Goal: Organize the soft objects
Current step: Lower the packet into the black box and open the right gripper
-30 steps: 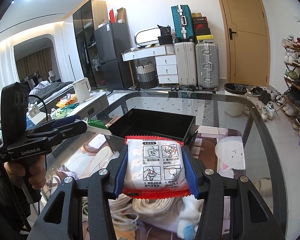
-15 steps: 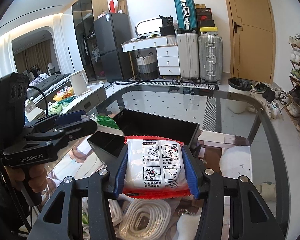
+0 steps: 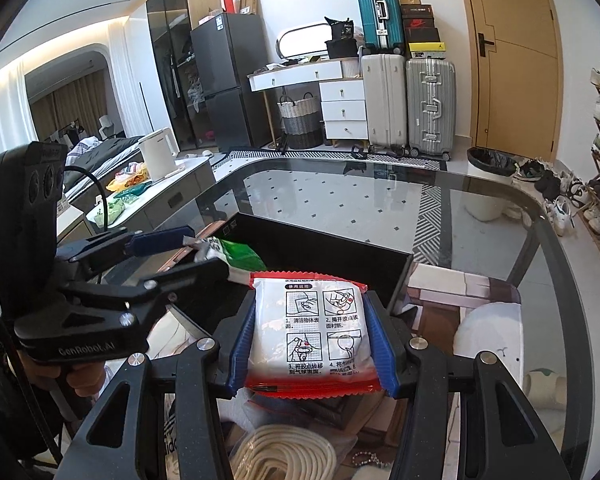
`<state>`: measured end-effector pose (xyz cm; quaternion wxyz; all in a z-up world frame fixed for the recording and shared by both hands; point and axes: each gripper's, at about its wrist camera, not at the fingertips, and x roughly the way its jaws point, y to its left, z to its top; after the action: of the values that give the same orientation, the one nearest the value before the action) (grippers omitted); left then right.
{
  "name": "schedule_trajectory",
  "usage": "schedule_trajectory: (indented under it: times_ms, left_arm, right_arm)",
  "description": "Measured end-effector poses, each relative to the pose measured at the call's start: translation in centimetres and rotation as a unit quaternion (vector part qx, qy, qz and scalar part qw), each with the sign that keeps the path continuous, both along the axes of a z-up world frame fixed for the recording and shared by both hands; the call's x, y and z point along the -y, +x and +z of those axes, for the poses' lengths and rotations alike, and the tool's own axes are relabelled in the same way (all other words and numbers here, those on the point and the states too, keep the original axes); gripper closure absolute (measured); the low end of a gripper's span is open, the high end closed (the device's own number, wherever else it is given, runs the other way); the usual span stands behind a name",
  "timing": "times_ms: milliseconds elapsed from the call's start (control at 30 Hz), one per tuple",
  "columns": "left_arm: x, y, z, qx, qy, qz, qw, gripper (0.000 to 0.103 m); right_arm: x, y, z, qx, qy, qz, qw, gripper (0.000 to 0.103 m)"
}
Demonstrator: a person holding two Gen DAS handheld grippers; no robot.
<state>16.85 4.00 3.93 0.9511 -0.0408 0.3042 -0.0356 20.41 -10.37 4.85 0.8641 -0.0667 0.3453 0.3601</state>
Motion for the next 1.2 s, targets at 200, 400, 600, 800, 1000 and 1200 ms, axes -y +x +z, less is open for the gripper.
schedule_trajectory:
  times_ms: [200,400,600,800,1000,1200]
  left_arm:
    - [0.4,0.1,-0.7,-0.015,0.005,-0.004,0.9999,0.037]
    - [1.0,-0.2,-1.2,-0.027,0.018,-0.016,0.9994,0.038]
    - [1.1,-0.7,-1.2,-0.029,0.009,-0.019,0.9994,0.038]
    - [1.1,-0.9,-1.3,-0.030,0.007,-0.019,0.9993,0.037]
    - [1.1,-0.7,-0.9,-0.033,0.006,-0.016,0.9993,0.036]
    - [0.7,-0.9,-0.5,-0.027,-0.004,-0.017,0.9995,0.028]
  right_arm:
    - [-0.8,0.8,-0.4,-0.006,0.002,0.006,1.000,0.052]
    - [-1.1,1.2,-0.8,-0.008,-0.001,0.011,1.000,0.052]
    - [-1.0,1.3,-0.8,-0.009,-0.001,0.011,1.000,0.052]
    - [-0.8,1.4,-1.0,-0.009,0.000,0.011,1.000,0.052]
    - [-0.9,1.3,-0.8,-0.009,0.003,0.014,1.000,0.052]
    - [-1.1,0.6,-0.3,0.002,-0.001,0.020,1.000,0.042]
